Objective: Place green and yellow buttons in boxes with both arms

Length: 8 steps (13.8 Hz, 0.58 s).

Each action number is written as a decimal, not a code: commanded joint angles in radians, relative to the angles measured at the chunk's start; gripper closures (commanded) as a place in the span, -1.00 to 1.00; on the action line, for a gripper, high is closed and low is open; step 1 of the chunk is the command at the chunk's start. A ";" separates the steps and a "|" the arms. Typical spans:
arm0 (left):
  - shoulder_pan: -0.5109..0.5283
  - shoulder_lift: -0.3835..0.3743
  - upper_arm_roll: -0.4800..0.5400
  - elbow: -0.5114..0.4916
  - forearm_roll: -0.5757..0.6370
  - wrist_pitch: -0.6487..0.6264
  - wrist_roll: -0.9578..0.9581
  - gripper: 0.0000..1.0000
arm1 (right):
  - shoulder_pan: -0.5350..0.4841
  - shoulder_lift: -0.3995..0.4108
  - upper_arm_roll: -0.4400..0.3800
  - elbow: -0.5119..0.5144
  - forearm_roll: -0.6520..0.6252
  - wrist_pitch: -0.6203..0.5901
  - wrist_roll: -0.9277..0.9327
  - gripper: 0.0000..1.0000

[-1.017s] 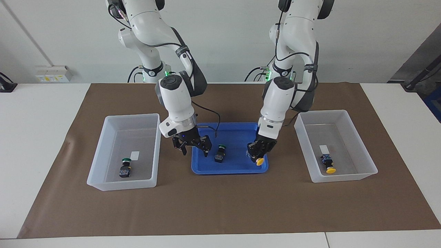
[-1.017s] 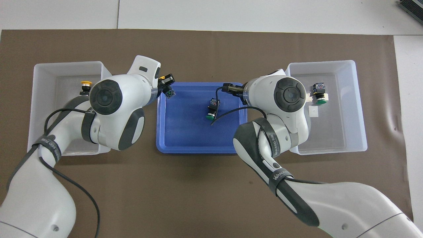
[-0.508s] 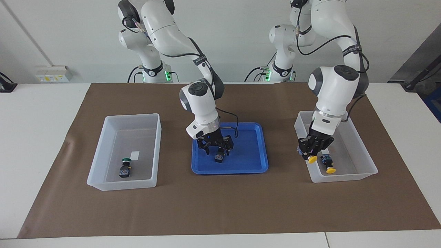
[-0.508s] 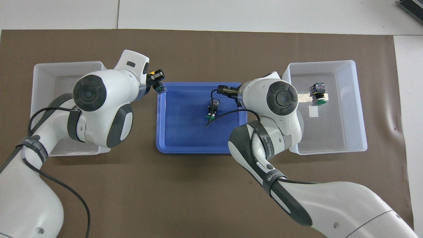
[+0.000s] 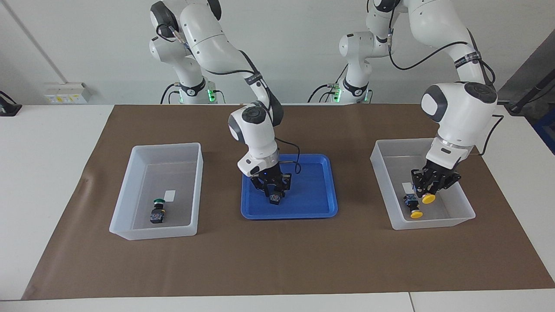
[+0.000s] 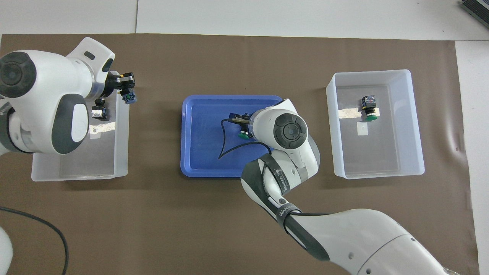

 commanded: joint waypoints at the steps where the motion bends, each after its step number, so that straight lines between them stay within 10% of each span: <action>1: 0.044 0.034 -0.009 -0.017 -0.009 0.070 0.080 1.00 | -0.014 -0.068 -0.003 0.024 -0.024 -0.110 0.042 1.00; 8: 0.082 0.143 -0.011 -0.005 -0.009 0.150 0.114 1.00 | -0.196 -0.326 -0.009 0.005 -0.027 -0.438 -0.135 1.00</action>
